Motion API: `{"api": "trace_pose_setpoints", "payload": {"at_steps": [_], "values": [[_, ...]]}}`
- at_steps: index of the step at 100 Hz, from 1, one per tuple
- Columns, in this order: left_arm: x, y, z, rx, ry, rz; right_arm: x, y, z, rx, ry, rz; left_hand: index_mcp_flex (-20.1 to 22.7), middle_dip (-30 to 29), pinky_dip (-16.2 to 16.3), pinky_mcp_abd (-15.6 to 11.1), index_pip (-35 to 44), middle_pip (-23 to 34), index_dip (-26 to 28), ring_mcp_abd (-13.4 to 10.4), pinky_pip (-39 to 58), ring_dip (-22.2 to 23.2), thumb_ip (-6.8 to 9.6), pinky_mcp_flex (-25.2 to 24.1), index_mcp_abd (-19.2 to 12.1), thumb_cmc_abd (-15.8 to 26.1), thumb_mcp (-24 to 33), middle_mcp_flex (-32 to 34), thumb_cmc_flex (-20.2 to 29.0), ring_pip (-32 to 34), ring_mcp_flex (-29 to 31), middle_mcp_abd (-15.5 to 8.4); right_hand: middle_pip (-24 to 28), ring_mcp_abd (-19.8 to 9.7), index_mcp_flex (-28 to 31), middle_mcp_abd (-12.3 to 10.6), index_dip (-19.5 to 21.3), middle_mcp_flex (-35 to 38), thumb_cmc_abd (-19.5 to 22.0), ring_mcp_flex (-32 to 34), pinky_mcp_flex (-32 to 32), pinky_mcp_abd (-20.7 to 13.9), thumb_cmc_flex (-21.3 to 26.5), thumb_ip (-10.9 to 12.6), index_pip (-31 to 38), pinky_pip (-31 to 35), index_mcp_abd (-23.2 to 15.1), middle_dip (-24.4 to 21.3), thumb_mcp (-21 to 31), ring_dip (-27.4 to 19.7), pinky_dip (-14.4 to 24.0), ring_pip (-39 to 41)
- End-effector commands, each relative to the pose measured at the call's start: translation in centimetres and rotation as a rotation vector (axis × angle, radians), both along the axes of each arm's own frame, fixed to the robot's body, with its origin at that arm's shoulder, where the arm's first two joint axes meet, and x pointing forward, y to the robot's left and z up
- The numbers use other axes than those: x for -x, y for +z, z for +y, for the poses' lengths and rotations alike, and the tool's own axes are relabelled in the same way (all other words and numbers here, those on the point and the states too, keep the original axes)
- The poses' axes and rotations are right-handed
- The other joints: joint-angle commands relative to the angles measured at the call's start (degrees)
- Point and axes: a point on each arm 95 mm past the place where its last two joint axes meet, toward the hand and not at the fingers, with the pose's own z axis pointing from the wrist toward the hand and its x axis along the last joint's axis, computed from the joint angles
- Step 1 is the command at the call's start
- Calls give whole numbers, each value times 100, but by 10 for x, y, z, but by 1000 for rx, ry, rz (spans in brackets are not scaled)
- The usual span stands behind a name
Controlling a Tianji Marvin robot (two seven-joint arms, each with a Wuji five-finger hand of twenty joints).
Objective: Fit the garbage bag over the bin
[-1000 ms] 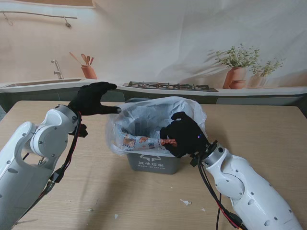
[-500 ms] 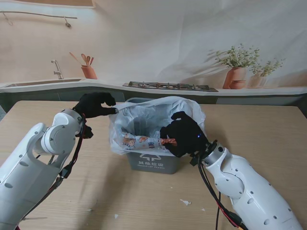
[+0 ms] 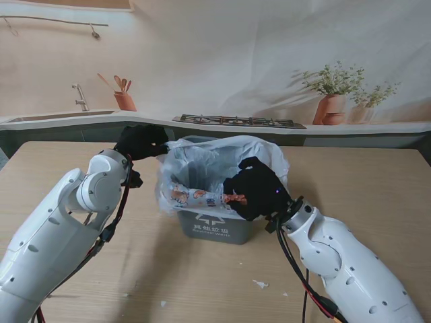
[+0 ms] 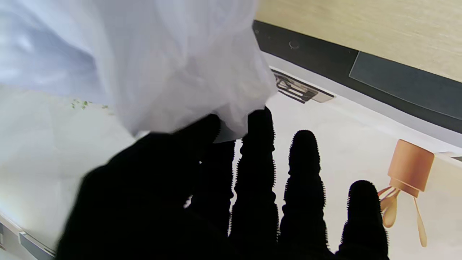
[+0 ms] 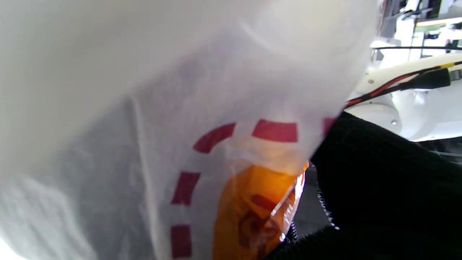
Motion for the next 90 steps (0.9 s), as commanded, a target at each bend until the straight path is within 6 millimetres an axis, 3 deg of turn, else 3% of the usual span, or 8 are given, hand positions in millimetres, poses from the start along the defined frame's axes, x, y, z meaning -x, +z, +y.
{"api": "trace_pose_setpoints", "payload": {"at_steps": [1, 13, 35, 57, 90], "values": [[-4, 0, -5, 18, 10, -2, 0, -4, 4, 9, 16, 20, -222, 155, -93, 42, 338, 161, 280, -21, 236, 153, -212, -81, 106, 281, -125, -183, 360, 147, -205, 139, 145, -134, 143, 56, -17, 206, -97, 160, -41, 103, 219, -111, 190, 203, -339, 80, 548, 13, -67, 92], [-9, -4, -9, 25, 37, -22, -1, -5, 5, 6, 24, 33, -513, 215, -8, 44, 495, 368, 482, 62, 297, 243, -197, -91, 315, 482, -397, -409, 562, 282, -389, 253, 126, -119, 112, 62, 25, 117, -23, 67, -95, 87, 257, -93, 178, 175, -496, 96, 586, 15, -85, 84], [-16, -25, -14, 3, 63, 73, -2, -5, 6, 6, 31, 42, -486, 156, 21, 38, 494, 393, 470, 129, 299, 242, -175, -87, 348, 487, -443, -380, 565, 294, -340, 287, 129, -110, 111, 77, 85, 103, -28, 48, -98, 87, 262, -84, 173, 188, -527, 125, 593, 31, -86, 108], [-23, -41, -21, 53, 138, 156, -3, -6, 6, 16, 48, 55, -507, 145, 68, 46, 490, 488, 496, 228, 229, 303, -147, -110, 478, 529, -541, -449, 647, 357, -396, 387, 141, -132, -22, -99, 543, -199, 200, -205, -223, 34, 141, -1, 63, 137, -1058, 307, 805, 78, -126, 83], [-19, -57, -26, 25, 123, 250, -5, -9, 5, 22, 51, 73, -445, 104, 162, 43, 447, 493, 449, 244, 39, 331, -107, -114, 460, 490, -578, -421, 680, 359, -390, 383, 132, -114, -59, -132, 717, -251, 277, -237, -233, 18, 120, -14, -4, 167, -1054, 384, 778, 123, -118, 126]]}}
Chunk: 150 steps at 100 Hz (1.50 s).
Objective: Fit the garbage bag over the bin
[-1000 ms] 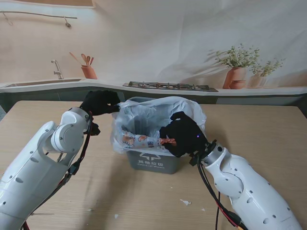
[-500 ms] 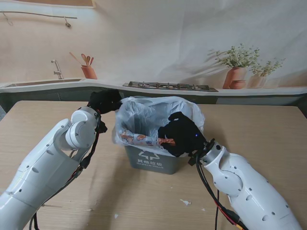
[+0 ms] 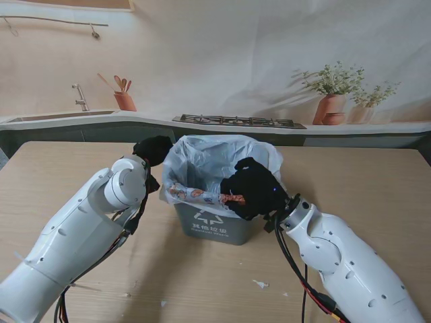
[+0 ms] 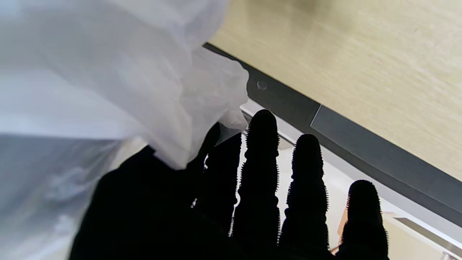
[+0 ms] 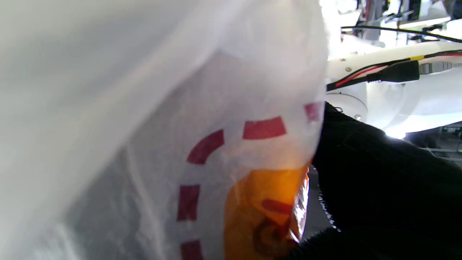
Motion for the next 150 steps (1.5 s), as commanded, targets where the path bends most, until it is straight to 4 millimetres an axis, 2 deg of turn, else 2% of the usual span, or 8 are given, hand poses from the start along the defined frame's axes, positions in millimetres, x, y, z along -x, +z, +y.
{"api": "trace_pose_setpoints", "payload": {"at_steps": [1, 102, 114, 122, 126, 129, 139, 150], "values": [[6, -10, -2, -28, -22, 50, 1, -8, 3, 17, 10, 25, -23, -18, 140, 43, 208, 119, 63, 29, -43, 119, 31, -99, 48, 3, -15, 10, 475, 116, -98, 89, 127, -114, 45, -106, 160, -79, 157, -96, -147, 18, 214, -16, 52, 167, -1035, 83, 668, 66, -98, 126], [3, -38, 5, -140, -82, 153, -1, -13, 5, 23, 16, 39, 78, -76, 362, 33, 133, 24, -107, -47, -163, 93, 38, -73, -129, -143, 127, 50, 340, 63, -50, -21, 196, -109, -45, -86, 246, -113, 281, -104, -158, 12, 200, -14, 39, 189, -832, 78, 570, 104, -89, 194], [5, -36, 10, -123, -69, 133, -1, -13, 5, 20, 16, 36, 78, -362, 347, 47, -49, 22, -515, 4, -178, 15, 32, -75, -112, -287, 316, -177, 82, -52, -91, -14, 195, -111, -73, -85, 195, -136, 311, -107, -155, 19, 208, -2, 37, 197, -785, 48, 485, 110, -85, 203], [8, -32, 15, -110, -65, 121, -2, -13, 5, 20, 15, 34, -260, -1317, 316, 31, -1038, 67, -1129, 39, -260, -71, 46, -72, 272, -328, 739, -1172, -558, -298, -491, 61, 198, -124, -88, -101, 135, -135, 313, -110, -154, 22, 208, 2, 36, 199, -746, 18, 432, 112, -84, 204], [10, -30, 17, -101, -65, 114, -2, -12, 5, 23, 13, 33, -429, -1510, 317, 23, -1810, -101, -1268, 14, -279, -134, 381, -72, 535, -130, 1324, -1716, -1232, -461, -768, 113, 206, -125, -96, -104, 99, -141, 313, -113, -150, 19, 215, 9, 54, 202, -731, -1, 408, 111, -83, 201], [11, -29, 19, -93, -65, 109, -2, -12, 5, 25, 12, 32, -665, -1675, 322, 0, -2293, -258, -1315, 5, -300, -204, 461, -70, 651, -143, 1414, -2126, -1479, -617, -982, 154, 209, -128, -106, -109, 81, -143, 311, -115, -146, 20, 214, 10, 59, 205, -724, -10, 394, 110, -82, 199], [18, -23, 25, -53, -70, 95, -1, -12, 4, 26, 7, 26, -1651, -2313, 315, -102, -3448, -829, -1753, -101, -567, -632, 452, -65, 908, -358, 1112, -3354, -1940, -1375, -1672, 213, 208, -136, -137, -118, 28, -158, 319, -117, -142, 23, 206, 10, 72, 209, -685, -42, 353, 110, -80, 195], [25, -16, 31, 0, -70, 67, -1, -11, 4, 22, 2, 23, -2253, -3240, 436, -148, -4156, -2167, -2151, -132, -990, -1122, 471, -97, 1090, -482, 613, -3500, -2130, -2470, -1831, 420, 221, -138, -162, -122, -17, -169, 340, -134, -145, 22, 210, 16, 96, 210, -678, -67, 324, 107, -79, 185]]}}
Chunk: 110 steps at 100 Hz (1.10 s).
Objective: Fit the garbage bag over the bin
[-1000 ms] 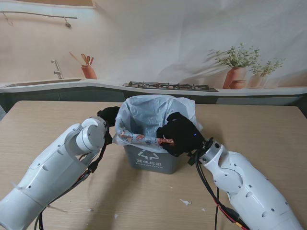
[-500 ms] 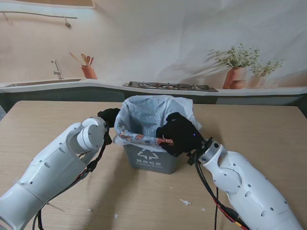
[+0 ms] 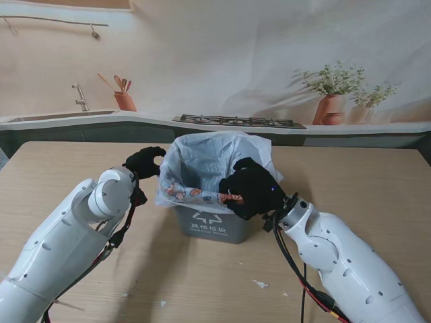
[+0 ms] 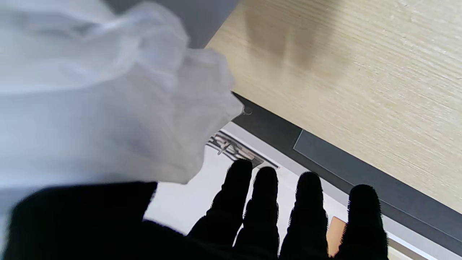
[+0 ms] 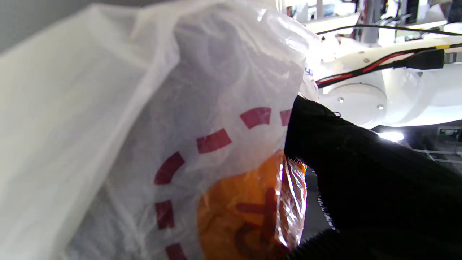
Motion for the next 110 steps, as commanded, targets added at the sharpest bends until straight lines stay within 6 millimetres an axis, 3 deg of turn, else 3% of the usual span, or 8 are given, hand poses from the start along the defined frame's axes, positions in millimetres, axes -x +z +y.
{"api": "trace_pose_setpoints", "payload": {"at_steps": [1, 25, 30, 37, 68, 87, 95, 110], "values": [[5, 2, 2, 17, -10, -5, 3, -8, 2, 14, -2, 23, -373, -393, 163, -120, -375, -612, -202, -111, -335, -194, 174, -64, 155, -161, -284, -228, -243, -483, -203, 191, 193, -138, -27, -82, -104, -108, 142, -134, -125, 23, 234, 17, 101, 209, -631, -55, 332, 70, -78, 104], [24, 24, 15, 109, -2, -151, 3, -8, 0, 23, -6, 16, -603, -790, 234, -182, -691, -1244, -412, -169, -1016, -221, 194, -116, 8, -124, -693, -356, -331, -1266, -381, 370, -319, -18, -733, -140, -543, -871, 368, -578, -276, 17, -295, -17, -172, 118, -410, -421, -231, -14, -115, -257], [29, 28, 16, 130, -7, -180, 4, -7, -1, 24, -8, 13, -582, -772, 245, -184, -670, -1206, -404, -180, -1058, -203, 196, -119, -22, -109, -702, -333, -325, -1266, -374, 344, -539, 43, -957, -99, -425, -1378, 742, -887, -389, 1, -636, 185, -569, 64, -229, -436, -484, 10, -145, -418], [37, 34, 18, 150, -26, -222, 5, -7, -3, 20, -12, 16, -551, -731, 261, -172, -615, -1131, -378, -183, -1123, -181, 193, -102, -149, -60, -743, -311, -353, -1260, -364, 291, -735, 101, -1427, -1, 378, -2270, 1170, -1508, -645, -52, -1072, 1049, -1292, -66, -5, -760, -767, 21, -215, -723], [82, 50, 14, 182, -154, -374, 8, 1, -12, -37, -22, 30, -491, -563, 460, -31, -363, -860, -251, -175, -1856, -179, 224, 268, -352, 59, -900, -252, -383, -1118, -299, 151, -1550, -4, -4215, 66, 166, -5512, 2012, -3638, -1286, -144, -1651, 1305, -1883, -1613, 433, -1391, -2505, -674, -71, -2384], [111, 61, 11, 203, -223, -470, 7, 16, -11, -135, -2, 34, -490, -542, 538, -6, -337, -822, -236, -153, -1900, -188, 226, 313, -430, 113, -954, -231, -416, -1074, -268, 139, -3694, -123, -4575, 160, -352, -5493, 2678, -4353, -1299, -221, -1886, 1421, -3136, -2911, 469, -2222, -3263, -1111, 528, -3168], [122, 65, 12, 189, -253, -511, 11, 27, -12, -198, 0, 21, -504, -468, 584, 2, -324, -694, -228, -150, -1943, -180, 234, 373, -423, 163, -1026, -216, -455, -990, -262, 93, -3817, -177, -4564, 153, 9, -5502, 2811, -4410, -1187, -241, -1834, 1486, -3385, -3371, 474, -2214, -3486, -1143, 1000, -3215], [141, 63, 17, 189, -263, -556, 25, 38, -22, -318, -41, 57, -517, -293, 690, 50, -343, -393, -237, -121, -1935, -130, 262, 580, -257, 192, -1132, -169, -467, -719, -184, 80, -3529, -185, -4534, 213, 140, -5499, 2880, -4257, -1033, -247, -1792, 1483, -3108, -3432, 679, -2093, -3567, -1150, 1133, -3229]]}}
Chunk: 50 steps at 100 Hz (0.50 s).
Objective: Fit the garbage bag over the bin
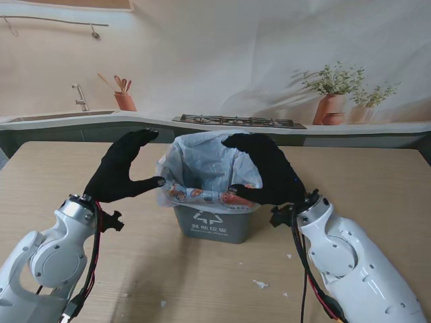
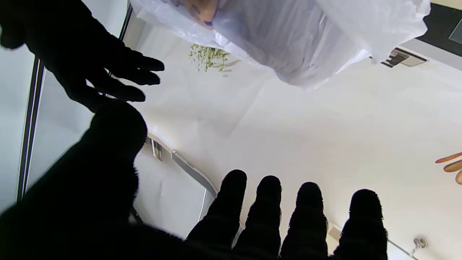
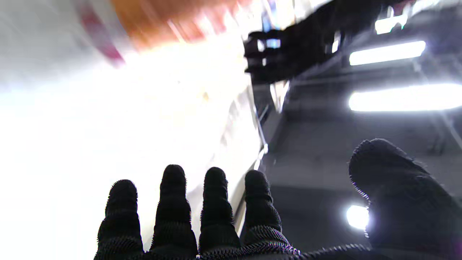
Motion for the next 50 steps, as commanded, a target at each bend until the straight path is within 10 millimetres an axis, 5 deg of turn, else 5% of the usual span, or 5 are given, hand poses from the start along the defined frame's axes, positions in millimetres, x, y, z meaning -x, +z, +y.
{"api": "trace_pose_setpoints", "payload": {"at_steps": [1, 17, 50], "values": [[9, -6, 0, 22, -8, 26, 10, -1, 0, -21, -16, 26, -59, 92, 129, 95, 28, 100, 47, -69, -180, 43, 256, 120, 32, 131, -96, 4, -117, 126, -18, -143, 211, -161, -141, 125, 101, -188, 168, -84, 112, -153, -73, 258, 191, -208, 202, 110, -140, -55, 161, -99], [21, -19, 11, 14, 15, 49, 22, -11, -20, -175, -82, 171, 5, 103, 170, 112, -165, 105, -55, -43, -188, -55, 248, 193, 272, 150, -148, -18, -136, 178, -30, -94, 925, -44, -61, 279, -249, -226, 46, 198, 351, -92, -25, 236, 919, -269, 445, 343, 124, -63, 203, -154], [25, -60, 29, 37, 93, 161, 29, -60, -57, -351, -271, 448, 10, -26, 134, 160, -336, -123, -139, -7, -230, -141, 230, 325, 356, 70, -111, -43, -91, 66, -60, -6, 1442, 125, 409, 487, -803, -108, -388, 452, 515, -34, 150, 117, 1367, -257, 650, 489, 1345, -106, 193, -259]]}}
